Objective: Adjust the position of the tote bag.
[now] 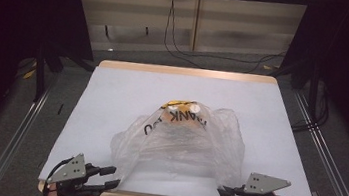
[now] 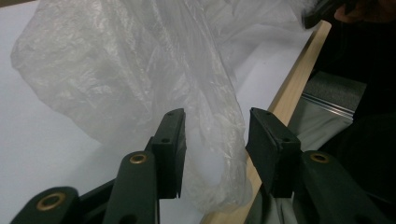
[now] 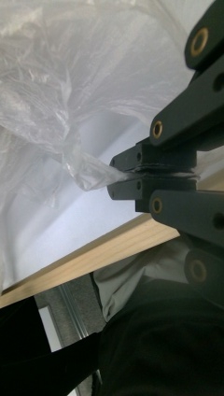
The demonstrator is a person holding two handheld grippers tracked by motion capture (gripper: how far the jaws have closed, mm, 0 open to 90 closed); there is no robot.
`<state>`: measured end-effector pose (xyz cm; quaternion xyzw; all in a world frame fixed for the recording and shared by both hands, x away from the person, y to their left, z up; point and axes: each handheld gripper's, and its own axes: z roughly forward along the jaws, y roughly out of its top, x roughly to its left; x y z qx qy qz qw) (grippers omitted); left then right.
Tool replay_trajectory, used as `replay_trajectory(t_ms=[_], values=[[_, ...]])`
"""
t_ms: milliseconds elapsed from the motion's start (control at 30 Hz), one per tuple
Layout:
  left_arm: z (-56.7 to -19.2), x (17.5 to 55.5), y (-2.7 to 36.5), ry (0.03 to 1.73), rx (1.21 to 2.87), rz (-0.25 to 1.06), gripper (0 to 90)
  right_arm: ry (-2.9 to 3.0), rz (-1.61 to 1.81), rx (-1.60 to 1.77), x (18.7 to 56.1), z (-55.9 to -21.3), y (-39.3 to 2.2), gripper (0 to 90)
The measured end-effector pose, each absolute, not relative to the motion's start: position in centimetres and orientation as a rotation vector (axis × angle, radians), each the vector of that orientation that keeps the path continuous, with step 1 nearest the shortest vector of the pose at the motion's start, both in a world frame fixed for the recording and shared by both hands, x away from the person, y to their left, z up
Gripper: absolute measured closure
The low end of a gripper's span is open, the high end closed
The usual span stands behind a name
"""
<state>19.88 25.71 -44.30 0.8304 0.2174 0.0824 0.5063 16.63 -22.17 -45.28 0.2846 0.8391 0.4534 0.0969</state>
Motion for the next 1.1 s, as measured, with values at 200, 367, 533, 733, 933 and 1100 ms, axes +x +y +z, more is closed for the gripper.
replay_trajectory(t_ms=[200, 367, 533, 733, 933, 1100], values=[[-44.5, 20.2, 25.2, 0.520, 2.040, 0.146, 45.1, 2.465, 1.366, 0.836, 16.7, -45.0, -22.2, 87.4], [-44.6, 20.5, 25.1, 0.525, 2.067, 0.139, 42.3, 2.438, 1.412, 0.821, 16.8, -44.4, -22.0, 87.5], [-44.8, 20.6, 24.5, 0.518, 2.103, 0.160, 39.0, 2.427, 1.437, 0.781, 17.0, -43.7, -21.3, 87.8], [-45.1, 21.0, 23.6, 0.525, 2.191, 0.156, 55.0, 2.417, 1.454, 0.773, 17.2, -43.5, -21.1, 87.8], [-45.5, 21.3, 22.9, 0.493, 2.243, 0.117, 81.0, 2.411, 1.461, 0.776, 17.1, -43.5, -21.3, 87.8], [-45.3, 21.4, 23.6, 0.519, 2.191, 0.105, 87.5, 2.408, 1.459, 0.783, 17.2, -43.5, -21.4, 87.9]])
